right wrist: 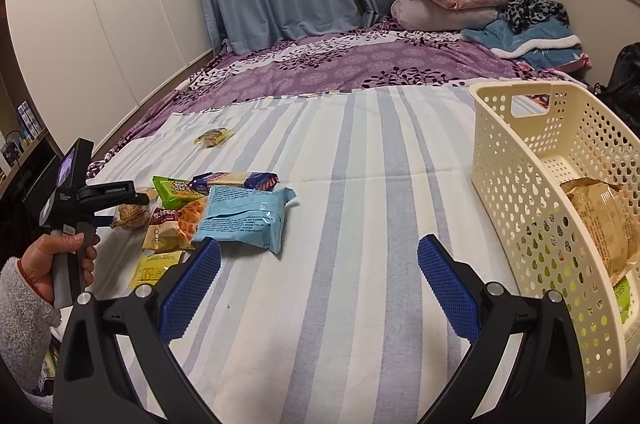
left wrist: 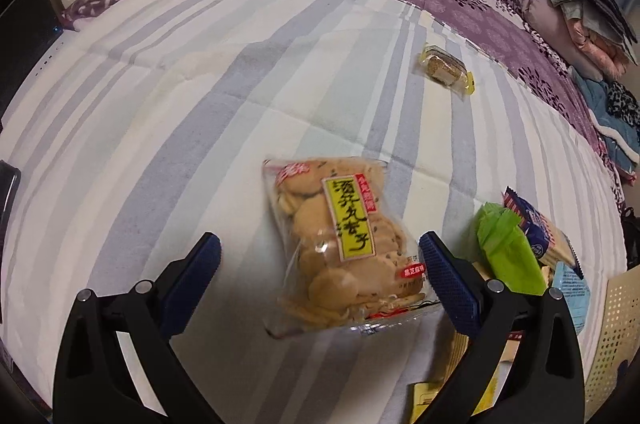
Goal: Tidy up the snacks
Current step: 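Close the left tool on the yellow-labelled cookie bag, then lift the cookie bag with the left tool while the right tool grasps the light-blue bag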
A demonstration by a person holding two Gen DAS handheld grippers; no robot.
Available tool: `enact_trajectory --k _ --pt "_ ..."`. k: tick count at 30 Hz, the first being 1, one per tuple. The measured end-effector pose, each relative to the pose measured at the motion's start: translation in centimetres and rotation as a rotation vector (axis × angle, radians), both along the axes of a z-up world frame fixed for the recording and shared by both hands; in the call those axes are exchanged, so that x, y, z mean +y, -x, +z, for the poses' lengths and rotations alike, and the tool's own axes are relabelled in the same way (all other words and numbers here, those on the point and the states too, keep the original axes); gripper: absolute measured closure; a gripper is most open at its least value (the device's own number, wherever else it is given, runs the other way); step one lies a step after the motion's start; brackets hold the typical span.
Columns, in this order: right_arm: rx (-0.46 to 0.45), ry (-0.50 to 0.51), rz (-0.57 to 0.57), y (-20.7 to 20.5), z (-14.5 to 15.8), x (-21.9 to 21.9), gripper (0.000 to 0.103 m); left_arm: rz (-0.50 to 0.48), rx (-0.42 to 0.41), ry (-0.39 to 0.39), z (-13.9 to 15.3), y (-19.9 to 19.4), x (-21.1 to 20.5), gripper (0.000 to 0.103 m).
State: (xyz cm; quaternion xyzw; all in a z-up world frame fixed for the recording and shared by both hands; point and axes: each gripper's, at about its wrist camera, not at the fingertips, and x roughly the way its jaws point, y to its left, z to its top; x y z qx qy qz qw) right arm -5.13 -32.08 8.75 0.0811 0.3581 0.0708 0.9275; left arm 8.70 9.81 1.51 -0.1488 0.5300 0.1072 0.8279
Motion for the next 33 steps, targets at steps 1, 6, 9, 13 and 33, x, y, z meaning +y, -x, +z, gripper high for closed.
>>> enact_trajectory --k 1,6,9,13,33 --pt "0.001 0.000 0.002 -0.1 0.0 0.1 0.005 -0.001 0.000 -0.005 0.1 0.2 0.3 0.003" --pt "0.007 -0.001 0.016 -0.1 -0.2 0.6 0.005 -0.043 0.008 -0.087 0.1 0.6 1.0 0.003" --pt "0.005 0.009 0.032 -0.1 -0.1 1.1 0.005 -0.083 0.014 -0.115 0.0 0.2 1.1 0.003" --pt "0.015 0.004 0.045 -0.3 -0.3 1.5 0.005 -0.150 -0.010 -0.163 0.4 -0.5 0.4 0.003" --pt "0.087 0.056 0.168 -4.3 -2.7 5.4 0.005 -0.263 -0.101 -0.141 0.9 0.2 -0.9 0.045"
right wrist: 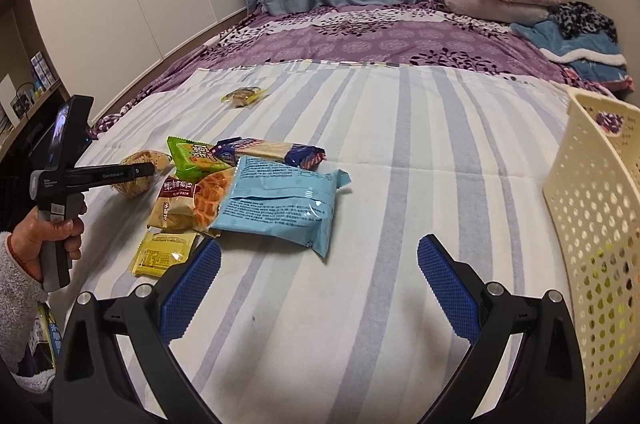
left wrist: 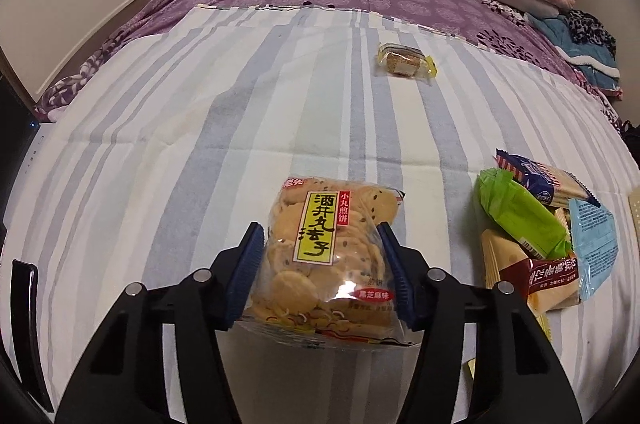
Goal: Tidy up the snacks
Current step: 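Lift the cookie bag with the left tool while the right tool grasps the light-blue bag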
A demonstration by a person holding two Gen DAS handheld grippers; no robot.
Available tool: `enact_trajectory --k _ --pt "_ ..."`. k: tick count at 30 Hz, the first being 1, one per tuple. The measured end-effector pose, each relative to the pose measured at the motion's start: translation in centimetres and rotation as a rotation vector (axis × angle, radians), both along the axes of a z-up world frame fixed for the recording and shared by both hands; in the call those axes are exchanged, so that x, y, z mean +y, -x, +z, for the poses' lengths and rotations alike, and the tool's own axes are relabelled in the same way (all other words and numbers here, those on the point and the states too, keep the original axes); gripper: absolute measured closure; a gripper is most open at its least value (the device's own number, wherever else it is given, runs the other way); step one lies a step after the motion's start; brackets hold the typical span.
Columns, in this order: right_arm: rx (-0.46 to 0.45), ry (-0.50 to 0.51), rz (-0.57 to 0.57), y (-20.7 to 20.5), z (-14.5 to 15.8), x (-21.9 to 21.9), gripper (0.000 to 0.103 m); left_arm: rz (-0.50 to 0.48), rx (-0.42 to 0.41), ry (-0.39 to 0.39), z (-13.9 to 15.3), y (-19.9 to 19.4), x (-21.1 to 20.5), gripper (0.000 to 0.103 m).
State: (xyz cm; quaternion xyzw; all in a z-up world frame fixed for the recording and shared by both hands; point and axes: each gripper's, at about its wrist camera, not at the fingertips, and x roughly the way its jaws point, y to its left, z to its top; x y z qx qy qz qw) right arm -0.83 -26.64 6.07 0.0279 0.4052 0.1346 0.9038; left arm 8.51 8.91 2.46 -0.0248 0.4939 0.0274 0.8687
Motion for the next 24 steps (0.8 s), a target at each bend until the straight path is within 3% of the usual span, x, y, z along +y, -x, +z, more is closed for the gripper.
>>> enact_trajectory --k 11,17,20,24 --pt "-0.010 -0.009 0.197 -6.2 -0.6 4.3 0.005 -0.023 0.003 0.016 0.3 0.5 -0.5 0.047" --pt "0.057 -0.057 0.274 -10.7 -2.0 5.5 0.005 -0.026 0.009 0.015 0.0 0.8 -0.5 0.043" --pt "0.114 -0.096 0.329 -11.7 -2.9 5.6 0.005 -0.015 0.015 0.013 -0.2 0.8 -0.4 0.035" --pt "0.159 -0.095 0.367 -11.0 -3.8 5.1 0.005 -0.009 0.021 0.027 -0.7 0.9 -0.2 0.034"
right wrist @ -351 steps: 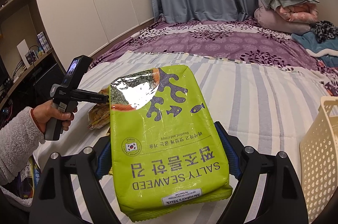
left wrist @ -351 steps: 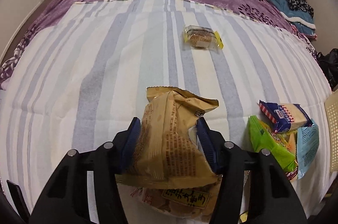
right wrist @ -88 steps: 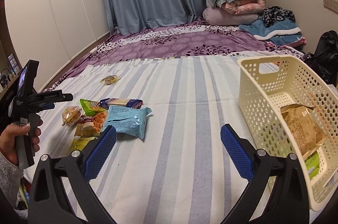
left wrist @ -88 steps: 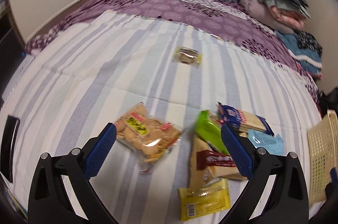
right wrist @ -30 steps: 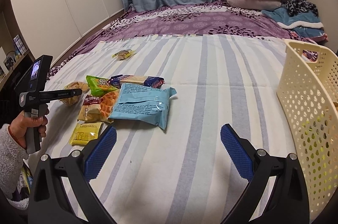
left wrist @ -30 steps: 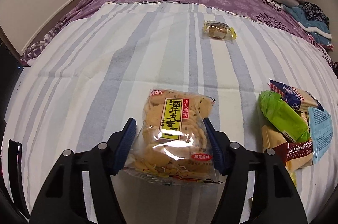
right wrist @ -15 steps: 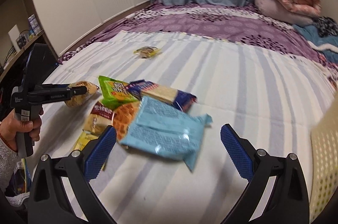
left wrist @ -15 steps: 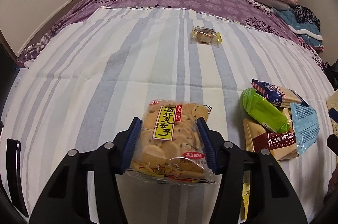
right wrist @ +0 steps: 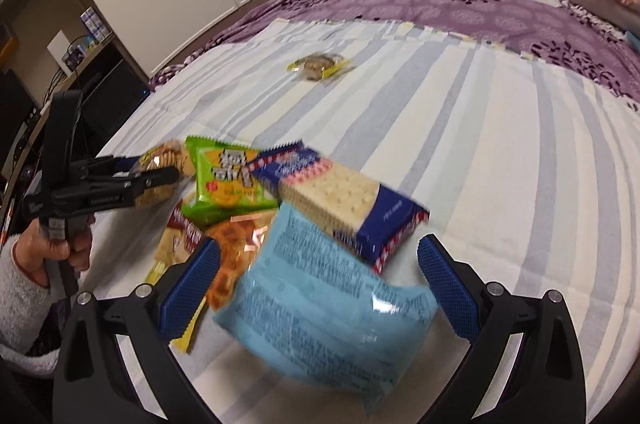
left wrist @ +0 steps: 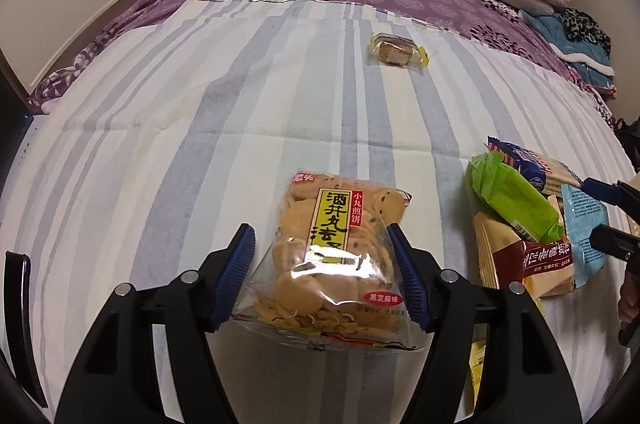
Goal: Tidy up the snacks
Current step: 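Lift the cookie bag with the left tool while the right tool grasps the light-blue bag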
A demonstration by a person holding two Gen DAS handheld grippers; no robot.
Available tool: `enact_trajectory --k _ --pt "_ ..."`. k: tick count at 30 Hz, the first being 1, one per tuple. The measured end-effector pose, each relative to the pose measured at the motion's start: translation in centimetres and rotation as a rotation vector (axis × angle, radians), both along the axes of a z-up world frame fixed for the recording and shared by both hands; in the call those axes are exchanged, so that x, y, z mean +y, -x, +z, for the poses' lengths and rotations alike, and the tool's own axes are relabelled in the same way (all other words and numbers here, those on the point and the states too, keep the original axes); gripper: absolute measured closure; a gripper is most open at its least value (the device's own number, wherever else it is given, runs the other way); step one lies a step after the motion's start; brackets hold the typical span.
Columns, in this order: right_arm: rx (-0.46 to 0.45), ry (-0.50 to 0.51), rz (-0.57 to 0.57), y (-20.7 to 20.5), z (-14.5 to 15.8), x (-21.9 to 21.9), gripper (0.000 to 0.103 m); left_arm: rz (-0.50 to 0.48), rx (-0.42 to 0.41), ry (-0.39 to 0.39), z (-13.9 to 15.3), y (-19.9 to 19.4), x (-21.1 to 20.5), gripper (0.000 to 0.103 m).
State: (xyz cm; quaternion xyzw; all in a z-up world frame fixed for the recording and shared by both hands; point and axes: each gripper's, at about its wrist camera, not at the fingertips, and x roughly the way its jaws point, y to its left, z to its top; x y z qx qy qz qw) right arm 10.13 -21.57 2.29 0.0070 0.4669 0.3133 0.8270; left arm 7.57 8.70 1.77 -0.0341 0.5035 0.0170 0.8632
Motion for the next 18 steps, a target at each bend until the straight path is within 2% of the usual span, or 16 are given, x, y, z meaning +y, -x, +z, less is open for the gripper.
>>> enact_trajectory --k 7,12,15,18 --pt "0.002 0.029 0.065 5.0 0.1 -1.1 0.005 -0.003 0.003 0.001 -0.1 -0.2 0.0 0.034" --pt "-0.006 0.044 0.007 6.9 -0.2 -1.8 0.005 -0.008 0.005 -0.003 -0.2 -0.5 -0.1 0.034" --pt "-0.031 0.110 -0.041 7.0 -0.7 -1.5 0.005 -0.007 0.003 0.000 -0.2 -0.5 -0.1 0.034" --pt "-0.036 0.146 -0.080 6.2 -1.2 -1.4 0.015 0.000 0.001 0.008 -0.3 -0.7 0.1 0.034"
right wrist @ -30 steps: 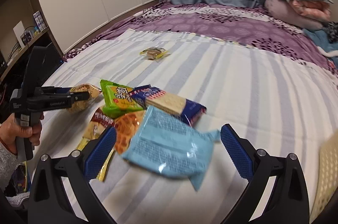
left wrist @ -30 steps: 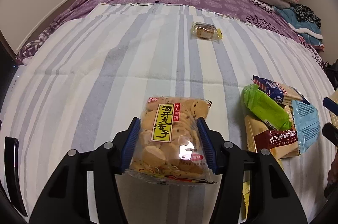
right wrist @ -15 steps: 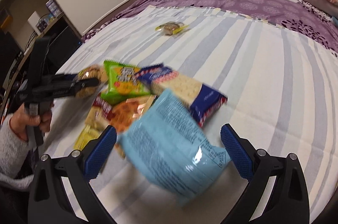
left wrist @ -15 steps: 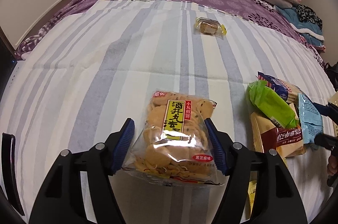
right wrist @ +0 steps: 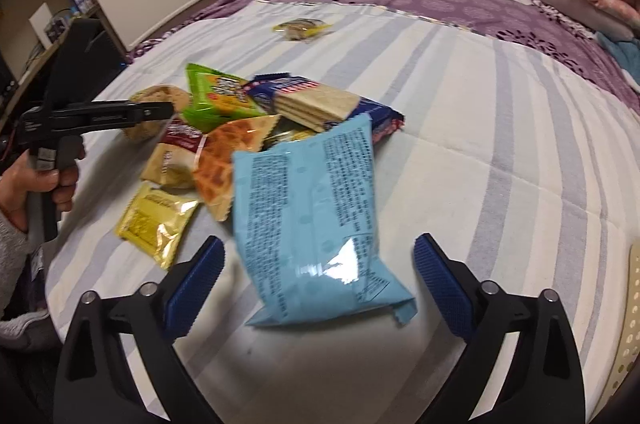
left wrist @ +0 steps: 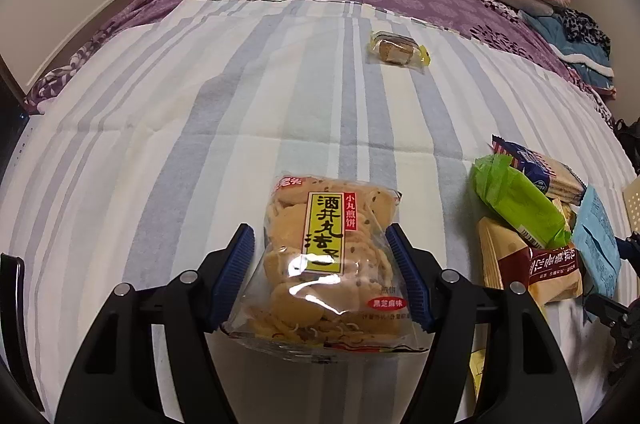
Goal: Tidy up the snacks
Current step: 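Lift the cookie bag with the left tool while the right tool grasps the light-blue bag, then carry the cookie bag and light-blue bag toward the cream basket with both tools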
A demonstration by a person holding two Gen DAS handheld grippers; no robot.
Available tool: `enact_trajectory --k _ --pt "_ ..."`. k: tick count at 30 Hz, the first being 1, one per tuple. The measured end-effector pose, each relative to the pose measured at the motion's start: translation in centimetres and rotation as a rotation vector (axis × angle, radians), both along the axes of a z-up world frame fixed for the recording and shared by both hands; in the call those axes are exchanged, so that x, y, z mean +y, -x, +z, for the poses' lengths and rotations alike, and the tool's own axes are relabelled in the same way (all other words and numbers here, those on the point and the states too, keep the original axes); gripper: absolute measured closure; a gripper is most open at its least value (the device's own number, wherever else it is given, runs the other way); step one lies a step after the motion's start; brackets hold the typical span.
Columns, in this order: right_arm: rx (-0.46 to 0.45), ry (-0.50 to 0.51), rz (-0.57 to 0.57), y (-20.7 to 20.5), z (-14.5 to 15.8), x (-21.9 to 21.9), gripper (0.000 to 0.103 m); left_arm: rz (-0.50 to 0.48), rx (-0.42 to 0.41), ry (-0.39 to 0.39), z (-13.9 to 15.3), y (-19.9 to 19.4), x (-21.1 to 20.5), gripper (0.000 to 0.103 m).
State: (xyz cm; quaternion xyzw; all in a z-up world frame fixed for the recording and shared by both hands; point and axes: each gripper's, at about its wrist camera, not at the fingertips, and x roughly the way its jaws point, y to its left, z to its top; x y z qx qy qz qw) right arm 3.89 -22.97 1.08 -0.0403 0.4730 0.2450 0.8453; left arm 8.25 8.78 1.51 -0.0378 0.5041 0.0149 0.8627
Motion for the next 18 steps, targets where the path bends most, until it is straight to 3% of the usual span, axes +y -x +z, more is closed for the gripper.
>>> enact_trajectory --k 4,11,18 --pt "-0.017 0.035 -0.011 -0.4 0.0 0.4 0.026 -0.004 -0.007 0.007 -0.1 0.0 0.1 0.034" --pt "-0.056 0.048 -0.029 0.4 0.6 0.6 0.047 -0.011 -0.025 0.026 0.3 0.7 0.4 0.044" --pt "-0.099 0.002 -0.093 1.5 2.6 -0.8 0.050 -0.020 -0.044 0.026 1.6 1.7 0.3 0.045"
